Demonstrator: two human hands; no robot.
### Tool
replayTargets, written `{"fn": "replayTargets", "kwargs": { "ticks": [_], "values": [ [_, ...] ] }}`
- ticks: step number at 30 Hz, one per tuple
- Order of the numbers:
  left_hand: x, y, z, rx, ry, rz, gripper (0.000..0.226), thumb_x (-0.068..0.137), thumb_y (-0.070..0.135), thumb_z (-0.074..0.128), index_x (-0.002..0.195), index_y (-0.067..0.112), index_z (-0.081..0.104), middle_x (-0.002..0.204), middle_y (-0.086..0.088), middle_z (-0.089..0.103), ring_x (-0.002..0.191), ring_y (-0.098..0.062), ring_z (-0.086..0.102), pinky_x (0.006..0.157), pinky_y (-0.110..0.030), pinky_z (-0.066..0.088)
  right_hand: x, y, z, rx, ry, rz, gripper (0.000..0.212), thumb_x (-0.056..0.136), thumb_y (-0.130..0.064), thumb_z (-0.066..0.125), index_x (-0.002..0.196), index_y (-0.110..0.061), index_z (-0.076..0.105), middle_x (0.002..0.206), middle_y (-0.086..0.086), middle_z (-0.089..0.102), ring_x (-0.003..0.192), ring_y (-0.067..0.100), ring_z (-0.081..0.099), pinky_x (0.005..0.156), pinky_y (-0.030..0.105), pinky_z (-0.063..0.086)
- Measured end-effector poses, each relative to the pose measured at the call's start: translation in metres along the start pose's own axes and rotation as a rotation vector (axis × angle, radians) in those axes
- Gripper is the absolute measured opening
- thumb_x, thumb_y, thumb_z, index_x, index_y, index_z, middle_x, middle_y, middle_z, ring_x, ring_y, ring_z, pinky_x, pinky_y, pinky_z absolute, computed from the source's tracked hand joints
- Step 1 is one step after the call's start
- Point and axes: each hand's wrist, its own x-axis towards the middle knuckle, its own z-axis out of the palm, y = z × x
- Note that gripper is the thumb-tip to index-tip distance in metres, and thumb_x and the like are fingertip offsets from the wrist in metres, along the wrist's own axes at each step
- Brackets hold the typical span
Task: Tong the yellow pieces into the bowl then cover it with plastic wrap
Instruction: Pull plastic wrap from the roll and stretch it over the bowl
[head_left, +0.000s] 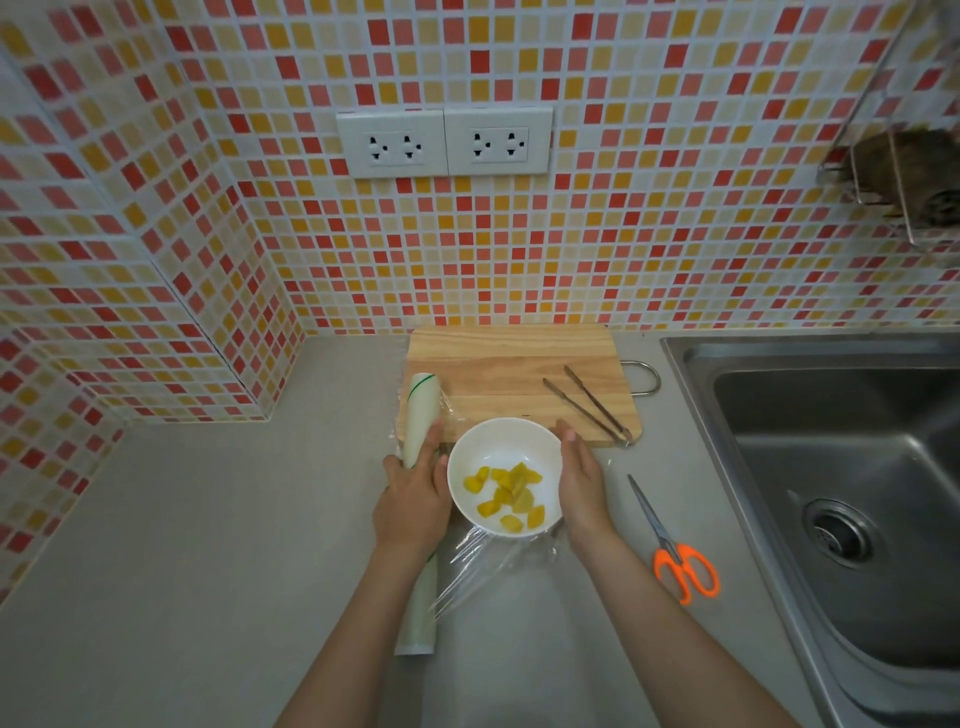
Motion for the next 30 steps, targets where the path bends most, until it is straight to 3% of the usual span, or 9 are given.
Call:
{"fn": "replayTargets", "kwargs": {
  "ticks": [5, 10, 14, 17, 19, 21, 23, 26, 30],
  "values": [
    [0.004, -0.011, 0.001, -0.092, -0.040, 0.023, 0.044, 0.095, 0.049, 0.016, 0.139, 0.051, 0.021, 0.115, -0.005, 0.044, 0.080, -0.022, 0.042, 0.076, -0.035, 0.038, 0.007, 0.004, 0.001, -0.086, -0.036, 0.025, 0.031, 0.098, -0.023, 0.034, 0.108, -0.023, 0.064, 0.112, 0.006, 0.067, 0.106, 0.024, 0.061, 0.096, 0.041, 0.050],
    [0.009, -0.028, -0.010, -0.333, -0.118, 0.019, 0.051, 0.097, 0.027, 0.023, 0.141, 0.052, 0.015, 0.107, -0.008, 0.046, 0.081, -0.011, 0.045, 0.081, -0.026, 0.031, 0.009, 0.010, 0.005, -0.099, 0.002, 0.010, 0.033, 0.098, -0.022, 0.033, 0.106, -0.025, 0.064, 0.104, 0.003, 0.068, 0.100, 0.021, 0.062, 0.090, 0.037, 0.051],
    [0.010, -0.046, -0.017, -0.420, -0.166, 0.091, 0.064, 0.095, 0.018, 0.041, 0.146, 0.039, 0.009, 0.135, 0.017, 0.030, 0.121, -0.003, 0.033, 0.098, -0.018, 0.023, 0.012, 0.012, 0.005, -0.090, 0.039, 0.024, 0.031, 0.098, -0.023, 0.033, 0.098, -0.031, 0.063, 0.096, -0.003, 0.067, 0.096, 0.020, 0.062, 0.085, 0.033, 0.049],
    [0.009, -0.057, -0.021, -0.559, -0.174, 0.027, 0.073, 0.092, 0.029, 0.053, 0.146, 0.042, 0.006, 0.145, 0.021, 0.023, 0.132, -0.007, 0.033, 0.110, -0.027, 0.026, 0.012, 0.013, 0.004, -0.098, 0.052, 0.020, 0.033, 0.098, -0.024, 0.032, 0.104, -0.028, 0.064, 0.098, -0.002, 0.066, 0.097, 0.020, 0.062, 0.087, 0.035, 0.050],
    [0.007, -0.058, -0.021, -0.654, -0.179, 0.004, 0.077, 0.090, 0.029, 0.058, 0.146, 0.041, 0.007, 0.152, 0.007, 0.029, 0.133, -0.016, 0.039, 0.112, -0.040, 0.032, 0.013, 0.013, 0.004, -0.094, 0.065, 0.033, 0.034, 0.097, -0.025, 0.033, 0.106, -0.026, 0.065, 0.101, 0.001, 0.067, 0.098, 0.021, 0.061, 0.090, 0.037, 0.050],
    [0.005, -0.056, -0.023, -0.702, -0.153, 0.014, 0.079, 0.088, 0.024, 0.060, 0.146, 0.040, 0.009, 0.148, -0.002, 0.038, 0.129, -0.019, 0.045, 0.109, -0.044, 0.037, 0.013, 0.013, 0.004, -0.087, 0.072, 0.044, 0.033, 0.096, -0.026, 0.033, 0.104, -0.028, 0.065, 0.102, 0.001, 0.067, 0.095, 0.020, 0.061, 0.085, 0.034, 0.050],
    [0.005, -0.055, -0.026, -0.685, -0.142, 0.049, 0.083, 0.087, 0.022, 0.063, 0.146, 0.041, 0.008, 0.141, 0.010, 0.043, 0.120, -0.009, 0.051, 0.105, -0.038, 0.040, 0.013, 0.012, 0.003, -0.076, 0.077, 0.045, 0.032, 0.097, -0.026, 0.033, 0.102, -0.029, 0.064, 0.098, -0.001, 0.066, 0.091, 0.017, 0.061, 0.077, 0.029, 0.048],
    [0.006, -0.054, -0.028, -0.615, -0.124, 0.096, 0.084, 0.086, 0.024, 0.064, 0.146, 0.040, 0.007, 0.115, 0.036, 0.040, 0.100, 0.020, 0.047, 0.094, -0.022, 0.040, 0.012, 0.011, 0.002, -0.065, 0.091, 0.039, 0.033, 0.097, -0.025, 0.033, 0.102, -0.028, 0.065, 0.093, -0.004, 0.066, 0.085, 0.012, 0.061, 0.068, 0.026, 0.047],
    [0.005, -0.052, -0.024, -0.615, -0.099, 0.071, 0.068, 0.091, 0.028, 0.055, 0.145, 0.042, 0.015, 0.135, 0.031, 0.027, 0.123, 0.007, 0.032, 0.102, -0.018, 0.025, 0.010, 0.008, 0.002, -0.102, 0.088, 0.031, 0.035, 0.096, -0.027, 0.032, 0.107, -0.024, 0.065, 0.104, 0.003, 0.067, 0.098, 0.023, 0.061, 0.088, 0.037, 0.052]
  ]
}}
